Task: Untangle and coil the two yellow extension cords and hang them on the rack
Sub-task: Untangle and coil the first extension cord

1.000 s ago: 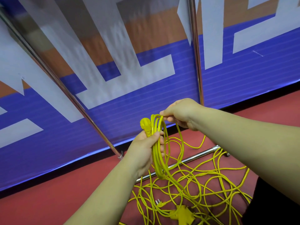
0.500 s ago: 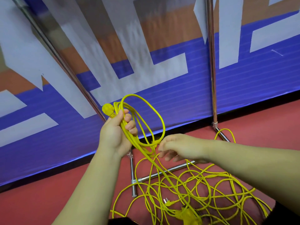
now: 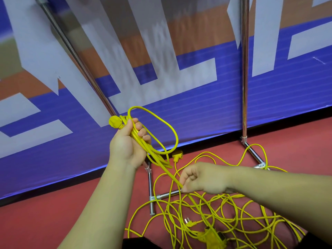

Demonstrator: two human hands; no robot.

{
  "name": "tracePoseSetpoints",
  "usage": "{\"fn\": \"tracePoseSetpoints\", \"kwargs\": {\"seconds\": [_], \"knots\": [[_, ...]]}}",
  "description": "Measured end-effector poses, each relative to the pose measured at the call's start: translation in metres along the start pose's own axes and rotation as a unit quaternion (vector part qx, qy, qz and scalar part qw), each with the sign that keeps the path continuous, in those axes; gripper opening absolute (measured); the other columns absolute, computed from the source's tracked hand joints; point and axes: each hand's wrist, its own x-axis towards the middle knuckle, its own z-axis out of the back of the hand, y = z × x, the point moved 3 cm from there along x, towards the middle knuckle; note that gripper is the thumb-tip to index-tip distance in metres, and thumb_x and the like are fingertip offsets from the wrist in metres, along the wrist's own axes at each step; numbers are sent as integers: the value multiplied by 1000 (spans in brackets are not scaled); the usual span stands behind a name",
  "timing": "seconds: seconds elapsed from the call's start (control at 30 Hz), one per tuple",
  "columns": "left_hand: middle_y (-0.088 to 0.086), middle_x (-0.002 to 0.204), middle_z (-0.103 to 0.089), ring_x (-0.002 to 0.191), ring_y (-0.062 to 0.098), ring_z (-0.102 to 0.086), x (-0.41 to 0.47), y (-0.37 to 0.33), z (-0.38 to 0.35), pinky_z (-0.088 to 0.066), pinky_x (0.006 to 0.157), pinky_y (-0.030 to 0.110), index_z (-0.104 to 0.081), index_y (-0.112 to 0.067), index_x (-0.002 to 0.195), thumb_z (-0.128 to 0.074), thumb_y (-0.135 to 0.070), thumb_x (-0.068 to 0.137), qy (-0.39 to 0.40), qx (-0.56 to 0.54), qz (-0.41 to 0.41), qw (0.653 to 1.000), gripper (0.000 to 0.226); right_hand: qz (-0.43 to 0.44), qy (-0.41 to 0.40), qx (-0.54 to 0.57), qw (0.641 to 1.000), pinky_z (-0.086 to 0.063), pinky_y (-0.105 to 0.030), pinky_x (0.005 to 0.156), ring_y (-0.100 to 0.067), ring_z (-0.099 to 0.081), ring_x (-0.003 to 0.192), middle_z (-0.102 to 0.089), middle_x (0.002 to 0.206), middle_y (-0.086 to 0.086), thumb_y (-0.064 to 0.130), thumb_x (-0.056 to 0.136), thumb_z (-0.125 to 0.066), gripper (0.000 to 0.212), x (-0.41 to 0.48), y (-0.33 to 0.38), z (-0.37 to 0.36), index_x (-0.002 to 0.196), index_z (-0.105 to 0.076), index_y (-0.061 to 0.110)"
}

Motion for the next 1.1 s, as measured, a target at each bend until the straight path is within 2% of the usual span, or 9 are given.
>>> {"fn": "tracePoseSetpoints", "kwargs": {"seconds": [0.07,0.2,0.4,0.6,0.7,0.87,0.93,1.0,1.1], "knots": [[-4,70,-55,53,8,-48,0,-1,1,-43,48,20,-59,-15,95,-43,-26,106,-17,9,-8,1000,22,11,-14,23,1000,-43,-16,58,-3,-59,59,-70,81,-8,3,91,-68,13,0,4,1,92,-61,14],[0,72,-66,56,11,-61,-1,4,0,-53,55,23,-63,-12,101,-45,-25,106,-42,37,-12,998,23,34,-78,84,993,-53,-32,71,-16,-66,73,-71,80,-12,10,92,-71,8,0,19,15,88,-64,14],[1,75,-68,65,16,-70,-1,16,-4,-58,62,32,-62,-14,103,-45,-25,106,-34,46,9,998,22,52,-126,110,985,-52,-22,61,-14,-67,69,-71,74,-7,10,88,-74,5,-8,35,28,85,-71,13],[2,74,-72,69,17,-74,-4,22,-13,-57,69,38,-64,-14,102,-43,-27,107,-40,56,17,997,24,75,-168,124,975,-41,-26,54,-21,-59,63,-68,67,-13,13,83,-80,6,-10,46,33,83,-76,9],[0,70,-68,63,16,-71,-6,26,-17,-56,67,36,-64,-14,100,-43,-27,107,-36,59,21,997,25,95,-184,125,970,-40,-26,54,-17,-57,58,-68,63,-9,16,83,-81,10,-12,52,36,74,-76,16],[-5,61,-46,43,7,-41,-4,25,-23,-40,44,20,-58,-16,95,-44,-27,105,5,51,43,998,21,128,-190,110,967,-45,-21,58,-8,-58,58,-68,65,1,23,84,-80,10,-18,60,33,80,-73,15],[-6,59,-41,39,4,-34,-7,20,-27,-33,39,18,-58,-17,93,-44,-27,105,30,54,49,997,21,103,-278,66,953,-47,-25,72,-9,-63,78,-71,85,3,37,78,-83,23,-13,52,44,89,-70,22],[-7,55,-37,35,3,-30,-12,15,-30,-26,37,15,-58,-16,91,-44,-28,103,65,57,63,994,22,41,-341,27,939,-44,-28,83,-13,-60,105,-61,118,3,47,71,-86,55,-10,41,58,114,-58,25],[-9,50,-36,32,1,-31,-17,9,-34,-23,35,15,-59,-15,89,-44,-29,98,145,31,113,982,22,-2,-326,81,942,-41,-33,93,-23,-46,130,-36,150,-7,45,69,-89,103,-6,27,71,148,-27,24]]}}
